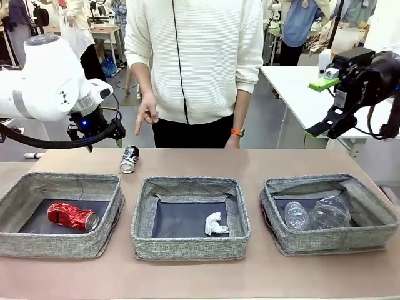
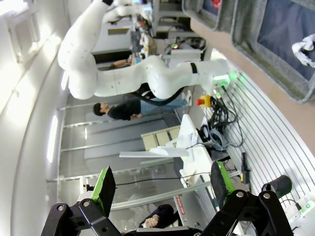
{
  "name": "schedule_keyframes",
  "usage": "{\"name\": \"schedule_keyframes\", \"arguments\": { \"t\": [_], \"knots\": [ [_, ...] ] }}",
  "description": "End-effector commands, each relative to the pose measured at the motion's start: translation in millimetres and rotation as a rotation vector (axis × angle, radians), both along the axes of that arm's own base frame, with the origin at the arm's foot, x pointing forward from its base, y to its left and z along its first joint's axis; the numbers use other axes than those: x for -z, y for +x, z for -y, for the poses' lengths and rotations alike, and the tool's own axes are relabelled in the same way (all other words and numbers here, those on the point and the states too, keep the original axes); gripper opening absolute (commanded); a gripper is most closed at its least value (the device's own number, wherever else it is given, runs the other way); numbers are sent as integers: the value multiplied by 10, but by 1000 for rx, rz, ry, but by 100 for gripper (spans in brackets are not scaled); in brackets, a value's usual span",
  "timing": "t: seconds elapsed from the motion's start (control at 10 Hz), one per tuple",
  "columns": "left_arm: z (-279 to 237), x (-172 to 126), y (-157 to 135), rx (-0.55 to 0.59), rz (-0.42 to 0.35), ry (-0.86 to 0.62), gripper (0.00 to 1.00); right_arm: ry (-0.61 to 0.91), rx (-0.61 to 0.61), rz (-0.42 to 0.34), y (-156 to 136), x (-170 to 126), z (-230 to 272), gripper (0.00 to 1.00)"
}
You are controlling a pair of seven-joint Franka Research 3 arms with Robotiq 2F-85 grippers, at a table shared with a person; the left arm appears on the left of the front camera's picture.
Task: Sort the waste into the appropriate baskets.
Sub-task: Pick up the waste item pointed out by the person.
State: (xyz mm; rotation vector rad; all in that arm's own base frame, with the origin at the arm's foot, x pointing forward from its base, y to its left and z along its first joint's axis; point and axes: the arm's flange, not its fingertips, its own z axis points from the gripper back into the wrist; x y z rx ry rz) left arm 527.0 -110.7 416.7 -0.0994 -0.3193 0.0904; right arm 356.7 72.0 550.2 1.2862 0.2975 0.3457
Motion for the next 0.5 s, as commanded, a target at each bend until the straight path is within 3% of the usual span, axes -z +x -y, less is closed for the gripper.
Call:
{"name": "schedule_keyframes", "arguments": {
  "t": [0.0,0.4],
  "knots": [
    [-48,126,236,33,-61,-7,100,20,19,11,2,-1,-32,100],
    [5,490,722,90,-137,-74,100,20,19,11,2,-1,-32,100]
  ]
}}
